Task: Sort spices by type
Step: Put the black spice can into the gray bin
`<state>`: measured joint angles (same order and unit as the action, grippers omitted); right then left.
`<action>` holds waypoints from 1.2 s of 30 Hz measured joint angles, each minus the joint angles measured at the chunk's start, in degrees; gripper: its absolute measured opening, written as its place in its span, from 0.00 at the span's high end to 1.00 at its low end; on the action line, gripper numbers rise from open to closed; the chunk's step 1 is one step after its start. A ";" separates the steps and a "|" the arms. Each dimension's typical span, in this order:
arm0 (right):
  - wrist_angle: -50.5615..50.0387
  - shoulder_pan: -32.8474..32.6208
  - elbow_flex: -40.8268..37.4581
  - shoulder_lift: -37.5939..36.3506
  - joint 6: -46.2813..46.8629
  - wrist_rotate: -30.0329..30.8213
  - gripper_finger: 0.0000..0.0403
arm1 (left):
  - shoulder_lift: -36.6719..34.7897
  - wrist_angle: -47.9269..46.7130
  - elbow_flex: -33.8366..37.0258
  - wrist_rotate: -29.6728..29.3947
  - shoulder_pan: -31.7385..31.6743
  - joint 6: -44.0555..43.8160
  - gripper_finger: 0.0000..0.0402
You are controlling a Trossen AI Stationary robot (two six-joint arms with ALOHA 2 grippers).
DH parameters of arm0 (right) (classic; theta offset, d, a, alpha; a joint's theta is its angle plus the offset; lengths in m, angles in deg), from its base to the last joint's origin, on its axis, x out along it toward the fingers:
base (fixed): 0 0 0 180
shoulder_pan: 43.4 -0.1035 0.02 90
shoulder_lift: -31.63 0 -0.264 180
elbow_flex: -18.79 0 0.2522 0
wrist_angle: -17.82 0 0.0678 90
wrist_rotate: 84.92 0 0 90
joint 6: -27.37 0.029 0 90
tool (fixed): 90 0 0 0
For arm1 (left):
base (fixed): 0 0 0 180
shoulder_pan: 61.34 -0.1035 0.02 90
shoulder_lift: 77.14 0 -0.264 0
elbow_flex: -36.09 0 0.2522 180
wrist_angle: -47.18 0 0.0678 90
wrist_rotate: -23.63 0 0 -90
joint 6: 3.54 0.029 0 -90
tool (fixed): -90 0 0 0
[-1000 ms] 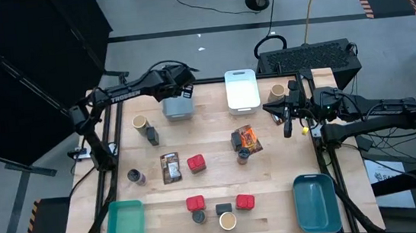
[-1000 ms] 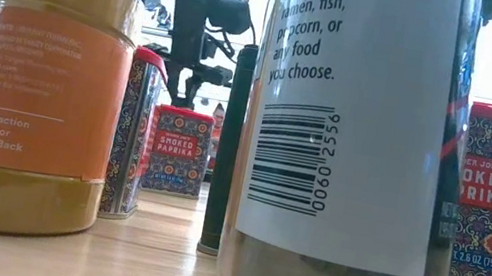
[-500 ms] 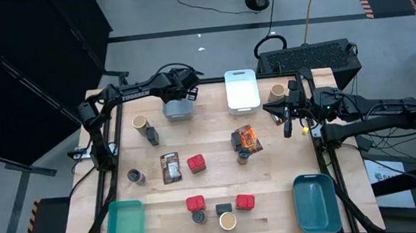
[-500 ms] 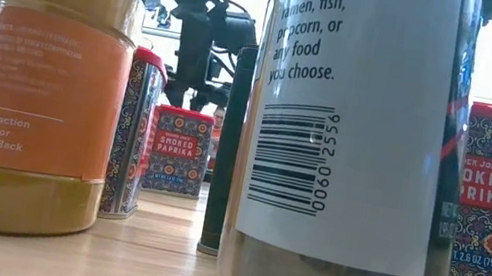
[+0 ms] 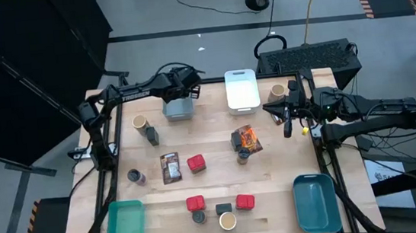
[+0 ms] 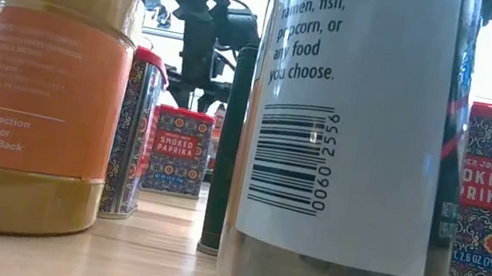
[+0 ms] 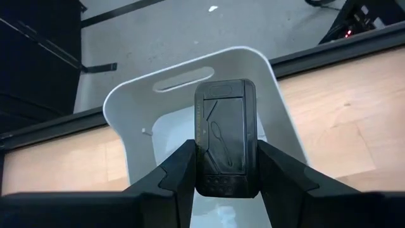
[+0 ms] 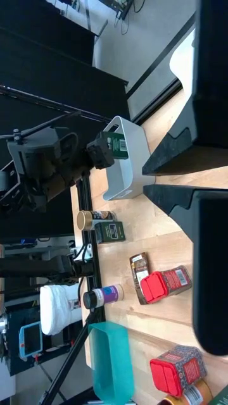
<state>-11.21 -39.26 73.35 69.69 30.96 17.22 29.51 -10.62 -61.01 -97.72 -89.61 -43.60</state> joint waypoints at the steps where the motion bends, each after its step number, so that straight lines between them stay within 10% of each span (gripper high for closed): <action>1: 0.00 0.00 0.00 0.00 0.01 0.00 0.96 | 0.00 0.00 0.01 0.03 0.02 0.00 0.65; 36: -0.07 0.01 0.00 0.00 0.20 -0.02 0.96 | 2.89 3.36 0.07 -0.61 0.05 -0.12 0.65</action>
<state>-11.27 -39.25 73.35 69.69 31.16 17.20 32.40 -7.27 -60.93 -98.32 -89.56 -43.72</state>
